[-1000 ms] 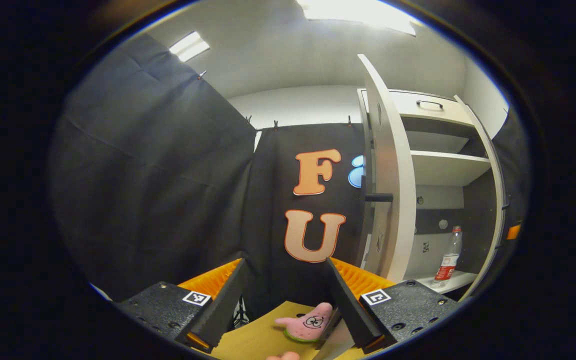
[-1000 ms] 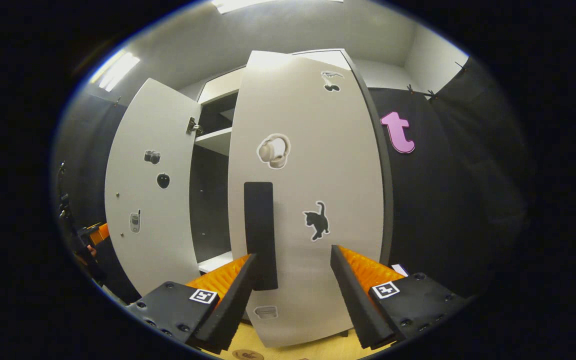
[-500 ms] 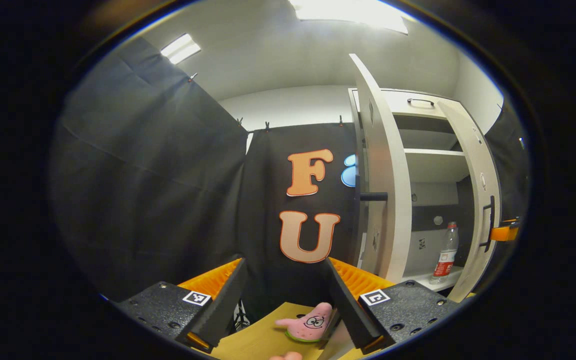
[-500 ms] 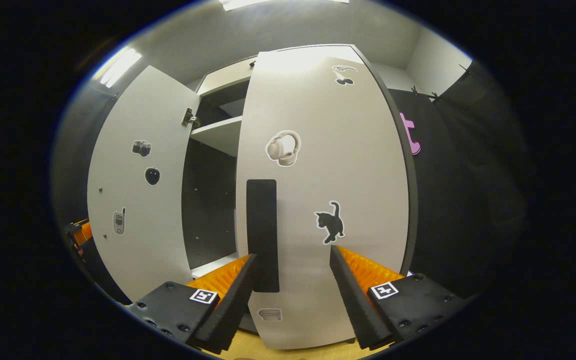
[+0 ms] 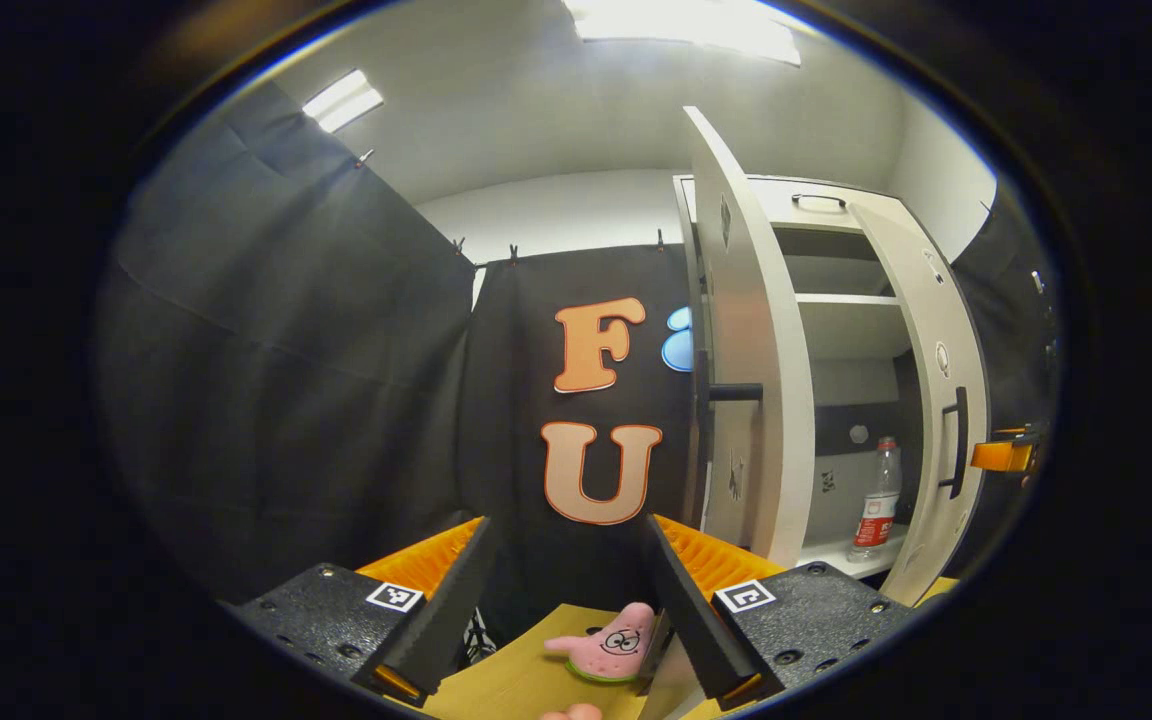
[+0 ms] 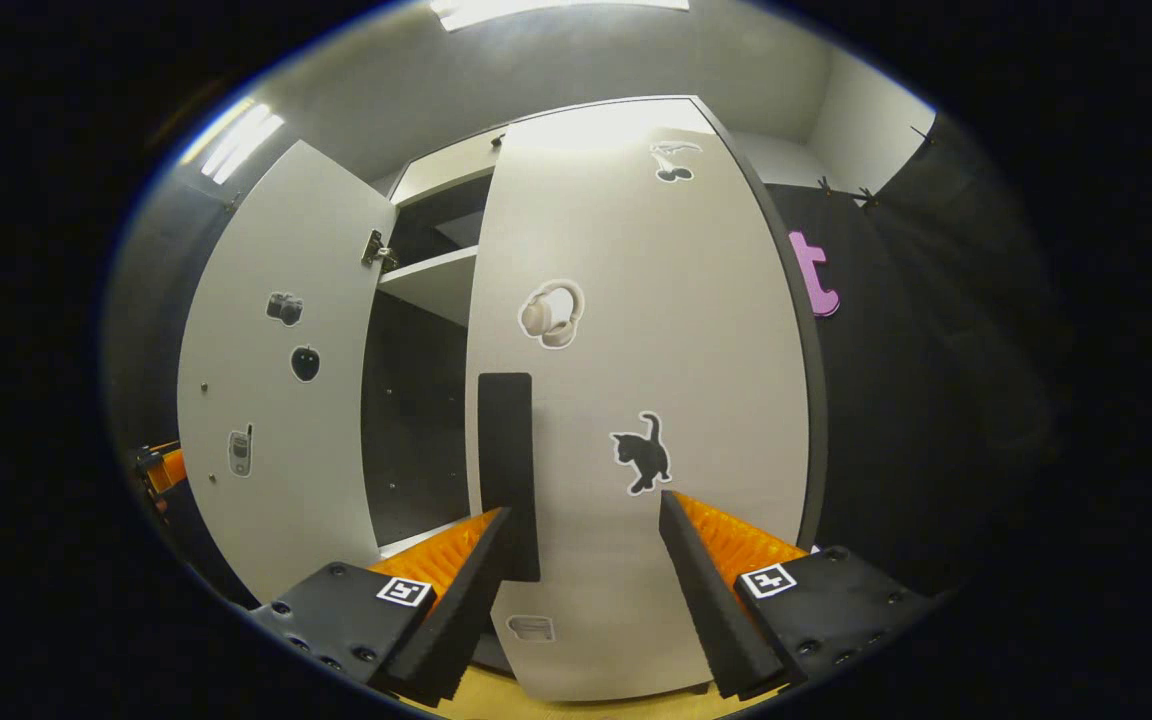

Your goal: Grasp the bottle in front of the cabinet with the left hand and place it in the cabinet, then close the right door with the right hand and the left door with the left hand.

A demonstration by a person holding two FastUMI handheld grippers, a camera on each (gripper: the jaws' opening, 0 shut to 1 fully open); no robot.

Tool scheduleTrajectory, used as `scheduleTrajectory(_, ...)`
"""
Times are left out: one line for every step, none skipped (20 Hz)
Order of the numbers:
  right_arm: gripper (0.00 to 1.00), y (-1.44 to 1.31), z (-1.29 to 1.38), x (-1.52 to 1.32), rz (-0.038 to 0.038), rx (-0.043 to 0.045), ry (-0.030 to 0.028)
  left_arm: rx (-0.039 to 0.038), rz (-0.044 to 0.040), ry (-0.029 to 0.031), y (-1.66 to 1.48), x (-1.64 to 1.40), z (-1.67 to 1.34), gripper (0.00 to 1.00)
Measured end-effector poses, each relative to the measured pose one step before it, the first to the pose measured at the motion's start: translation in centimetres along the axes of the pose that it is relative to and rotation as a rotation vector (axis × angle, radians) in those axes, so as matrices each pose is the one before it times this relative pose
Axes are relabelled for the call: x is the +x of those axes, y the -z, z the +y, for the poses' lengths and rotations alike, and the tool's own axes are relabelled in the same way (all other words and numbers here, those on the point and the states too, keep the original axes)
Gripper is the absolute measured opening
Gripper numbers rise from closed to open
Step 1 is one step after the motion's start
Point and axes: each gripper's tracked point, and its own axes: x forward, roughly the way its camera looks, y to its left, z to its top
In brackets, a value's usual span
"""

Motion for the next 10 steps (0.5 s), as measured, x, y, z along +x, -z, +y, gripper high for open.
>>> scheduleTrajectory(0.96, -0.254, -0.246, -1.09, -0.00208, -0.00993, -0.00019, 0.00494, 0.0007, 0.00144, -0.067, -0.091, -0.26, 0.91)
scheduleTrajectory(0.96, -0.26, -0.213, -0.908, -0.00354, -0.00829, 0.00013, -0.00011, 0.00272, 0.00265, -0.011, -0.116, -0.268, 0.87)
scheduleTrajectory(0.96, -0.131, -0.247, -0.717, -0.00305, -0.00798, 0.00175, -0.00425, 0.00309, 0.00662, 0.013, -0.266, -0.342, 0.87)
scheduleTrajectory(0.96, -0.209, -0.251, -0.607, -0.00366, -0.00759, 0.00168, -0.00772, 0.00363, 0.01069, -0.006, -0.109, -0.466, 0.91)
scheduleTrajectory(0.96, -0.159, -0.367, -0.549, -0.00212, -0.00449, 0.00497, -0.00876, 0.00338, 0.01084, 0.028, -0.061, -0.56, 0.87)
scheduleTrajectory(0.96, -0.02, -0.323, -0.534, 0.0037, 0.00144, 0.00573, -0.00643, 0.00122, 0.01096, -0.058, -0.046, -0.442, 0.91)
scheduleTrajectory(0.96, 0.096, -0.17, -0.679, 0.00962, 0.00643, -0.00057, -0.00501, 0.00215, 0.01166, 0.051, -0.054, -0.594, 0.87)
scheduleTrajectory(0.96, 0.085, -0.068, -0.666, 0.00832, 0.01141, -0.00391, -0.00455, 0.00377, 0.00968, -0.035, -0.029, -0.447, 0.87)
scheduleTrajectory(0.96, -0.077, -0.068, -0.569, 0.00118, 0.01292, -0.00355, -0.00193, 0.00246, 0.01004, 0.041, -0.071, -0.496, 0.87)
scheduleTrajectory(0.96, -0.017, -0.118, -0.546, -0.00022, 0.00784, 0.00059, -0.00072, 0.00216, 0.0098, 0.004, -0.007, -0.605, 0.87)
